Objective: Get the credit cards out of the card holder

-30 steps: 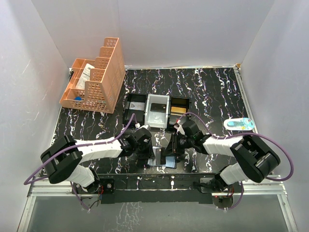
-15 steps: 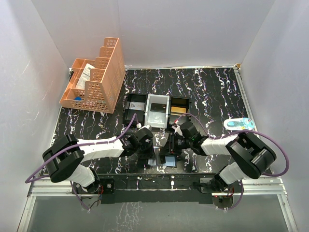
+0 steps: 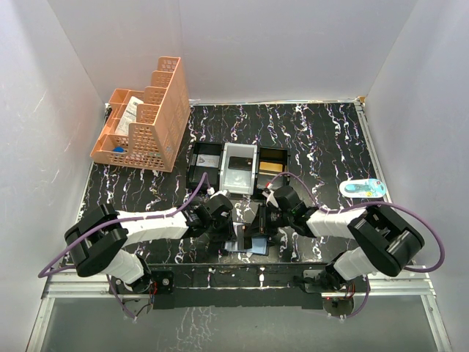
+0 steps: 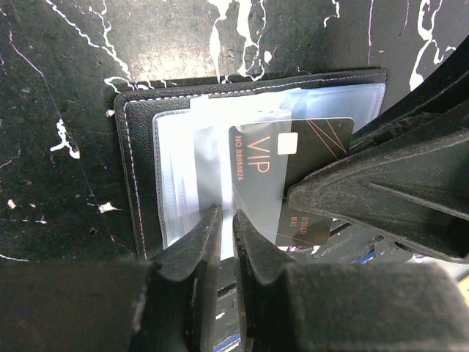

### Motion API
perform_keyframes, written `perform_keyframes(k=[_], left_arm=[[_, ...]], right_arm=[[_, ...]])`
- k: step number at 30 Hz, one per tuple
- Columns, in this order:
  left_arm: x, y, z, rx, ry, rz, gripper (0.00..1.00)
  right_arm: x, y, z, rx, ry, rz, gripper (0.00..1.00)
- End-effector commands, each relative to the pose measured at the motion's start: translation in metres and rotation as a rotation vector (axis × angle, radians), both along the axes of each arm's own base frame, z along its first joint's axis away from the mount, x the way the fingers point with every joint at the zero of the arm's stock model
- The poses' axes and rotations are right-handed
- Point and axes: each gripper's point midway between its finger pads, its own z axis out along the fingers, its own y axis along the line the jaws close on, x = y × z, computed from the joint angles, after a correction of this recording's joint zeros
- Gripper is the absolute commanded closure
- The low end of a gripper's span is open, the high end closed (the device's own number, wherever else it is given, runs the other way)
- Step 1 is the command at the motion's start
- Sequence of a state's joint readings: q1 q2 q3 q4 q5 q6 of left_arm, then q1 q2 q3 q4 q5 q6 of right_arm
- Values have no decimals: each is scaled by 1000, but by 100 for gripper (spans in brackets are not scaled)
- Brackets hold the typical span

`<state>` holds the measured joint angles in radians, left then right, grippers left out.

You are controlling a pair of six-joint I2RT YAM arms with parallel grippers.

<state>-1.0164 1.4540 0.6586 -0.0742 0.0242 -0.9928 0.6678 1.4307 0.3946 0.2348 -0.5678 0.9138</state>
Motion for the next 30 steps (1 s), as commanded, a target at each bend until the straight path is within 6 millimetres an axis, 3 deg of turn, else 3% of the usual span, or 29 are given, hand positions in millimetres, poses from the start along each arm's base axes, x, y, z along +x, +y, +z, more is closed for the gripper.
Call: perform_keyframes(k=[1,6,15,25,30], left_arm=[[-12,30,-24,138,36,7,88],[-12,31,-23,136,34,9,88],[-12,29,-23,131,34,8,88],[-12,30,-22,136,30,14,89],[-12,35,-21,137,20,33,89]], right_arm=[[8,4,15,13,-64,0,96],[6,2,11,7,-47,-7,95],[2,6,11,48,-20,-2,82],[5,-5,3,-37,-43,-20,98],[14,-18,15,-77,-120,-36,100]])
